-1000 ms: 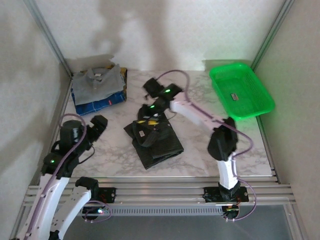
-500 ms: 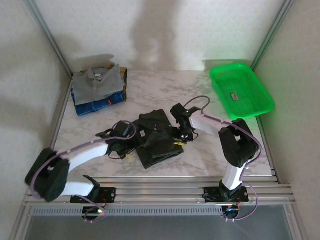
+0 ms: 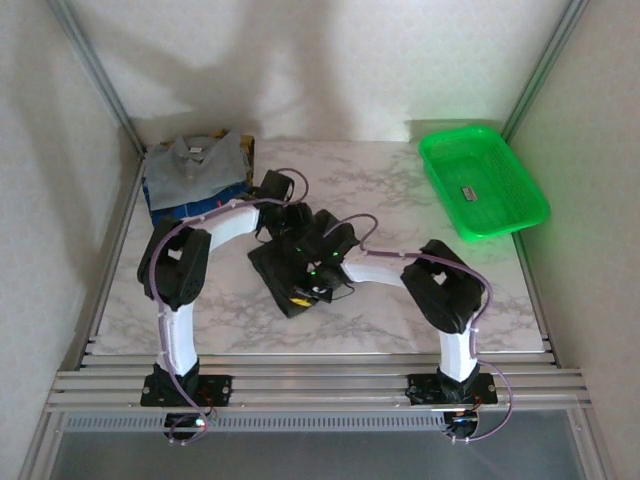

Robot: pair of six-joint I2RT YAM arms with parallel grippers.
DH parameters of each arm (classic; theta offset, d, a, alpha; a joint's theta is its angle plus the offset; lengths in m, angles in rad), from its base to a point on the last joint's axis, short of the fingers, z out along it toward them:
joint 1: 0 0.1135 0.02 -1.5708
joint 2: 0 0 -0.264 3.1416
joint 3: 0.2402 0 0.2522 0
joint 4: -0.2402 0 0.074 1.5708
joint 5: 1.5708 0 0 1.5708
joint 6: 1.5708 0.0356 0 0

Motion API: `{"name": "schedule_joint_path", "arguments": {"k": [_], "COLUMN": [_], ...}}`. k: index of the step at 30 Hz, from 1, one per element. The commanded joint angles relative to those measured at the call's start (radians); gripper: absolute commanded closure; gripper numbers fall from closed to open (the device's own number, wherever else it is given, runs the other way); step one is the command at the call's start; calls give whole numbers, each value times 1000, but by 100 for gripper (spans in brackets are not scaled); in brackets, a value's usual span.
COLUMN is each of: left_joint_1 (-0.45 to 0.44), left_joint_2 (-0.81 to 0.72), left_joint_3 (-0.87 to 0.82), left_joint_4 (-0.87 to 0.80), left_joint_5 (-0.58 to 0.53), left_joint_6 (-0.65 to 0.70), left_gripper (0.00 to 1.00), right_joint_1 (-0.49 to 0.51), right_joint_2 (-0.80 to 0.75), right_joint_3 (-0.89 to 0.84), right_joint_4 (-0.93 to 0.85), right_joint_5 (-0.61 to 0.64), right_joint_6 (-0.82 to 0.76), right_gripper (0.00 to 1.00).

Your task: Fold and stack the long sleeve shirts

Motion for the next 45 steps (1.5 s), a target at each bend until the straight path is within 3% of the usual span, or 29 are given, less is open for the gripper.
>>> {"name": "schedule_joint_path", "arguments": {"k": [1,4,7,12,16,20,24,26,32,38,45], "left_joint_1": [20,81,173,317,329,327,310,273,150,93,81], "left_joint_2": [61,29,-69,-254,-402,-587,-726,-760,-674,-470,-329], "left_joint_3": [110,155,203,264,209,-43,-296,-377,-456,-395,-367], "left_joint_4": [0,-19,-81,-201,-299,-279,-225,-209,-187,-202,-103], "left_joint_5": [144,125,65,5,-34,6,65,45,-66,-230,-124], "left_joint_6": [126,86,50,-20,26,51,76,101,138,146,169], "left_gripper": [22,11,3,1,1,0,0,0,0,1,1], "right_joint_1": [18,25,18,2,-48,-148,-279,-329,-399,-400,-400], "right_joint_2": [98,130,111,51,-17,-60,-93,-120,-169,-164,-206], "right_joint_3": [103,174,255,355,498,580,550,490,331,247,211], "right_joint_4": [250,325,249,8,-368,-646,-784,-770,-630,-541,-543], "right_joint_5": [-61,-67,-81,-164,-112,8,160,205,188,133,135], "right_joint_6": [250,335,334,247,-36,-336,-601,-687,-827,-808,-816], "right_gripper": [88,83,79,54,44,37,31,29,24,23,23]}}
